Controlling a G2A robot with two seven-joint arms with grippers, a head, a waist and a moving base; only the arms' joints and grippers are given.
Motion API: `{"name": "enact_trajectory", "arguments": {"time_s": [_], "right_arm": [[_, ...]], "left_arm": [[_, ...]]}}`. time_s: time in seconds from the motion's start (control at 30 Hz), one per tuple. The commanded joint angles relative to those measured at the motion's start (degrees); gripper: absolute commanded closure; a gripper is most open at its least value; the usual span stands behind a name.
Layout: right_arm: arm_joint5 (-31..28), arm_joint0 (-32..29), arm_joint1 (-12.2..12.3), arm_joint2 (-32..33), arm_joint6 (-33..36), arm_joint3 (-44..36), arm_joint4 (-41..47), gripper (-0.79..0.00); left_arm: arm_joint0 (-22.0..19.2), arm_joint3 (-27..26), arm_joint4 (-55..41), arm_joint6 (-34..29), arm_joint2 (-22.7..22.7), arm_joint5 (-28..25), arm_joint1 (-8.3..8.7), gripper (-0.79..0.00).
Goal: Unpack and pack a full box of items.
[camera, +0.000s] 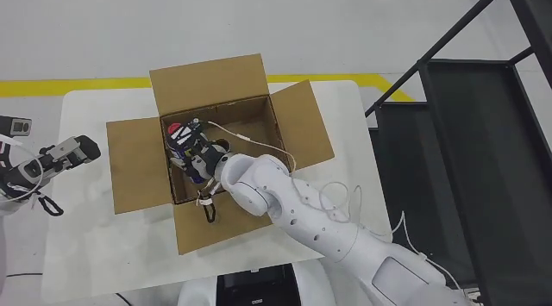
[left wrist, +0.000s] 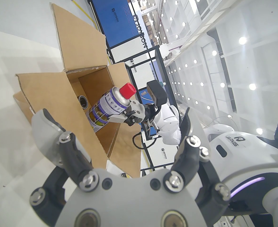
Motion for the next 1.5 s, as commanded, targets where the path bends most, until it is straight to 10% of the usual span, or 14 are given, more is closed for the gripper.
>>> {"name": "enact_trajectory", "arguments": {"time_s": [0.0, 0.27, 0.33, 0.37, 0.4, 0.83, 1.47], "right_arm": [[0.4, 0.7, -0.5, -0.8, 1.1, 1.8, 0.5, 0.000], [2.0, 3.6, -2.3, -2.4, 3.0, 8.2, 2.3, 0.000], [2.2, 4.5, -2.9, -2.7, 2.9, 10.1, 2.9, -0.409], [2.3, 4.9, -3.2, -2.9, 2.9, 11.0, 3.3, -0.763], [2.4, 5.2, -3.4, -3.1, 2.8, 11.8, 3.7, -0.785], [2.2, 5.3, -4.6, -2.3, -4.2, 9.6, 1.7, -0.785], [-9.4, -20.6, 3.3, 15.9, -24.1, -21.6, -14.0, -0.785]], "left_arm": [[0.0, 0.0, 0.0, 0.0, 0.0, 0.0, 0.00, -0.785], [0.0, 0.0, 0.0, 0.0, 0.0, 0.0, 0.00, -0.785], [0.0, 0.0, 0.0, 0.0, 0.0, 0.0, 0.00, -0.785], [0.0, 0.0, 0.0, 0.0, 0.0, 0.0, 0.00, -0.785], [0.0, 0.0, 0.0, 0.0, 0.0, 0.0, 0.00, -0.785], [0.0, 0.0, 0.0, 0.0, 0.0, 0.0, 0.00, -0.785], [0.0, 0.0, 0.0, 0.0, 0.0, 0.0, 0.00, -0.785]]}}
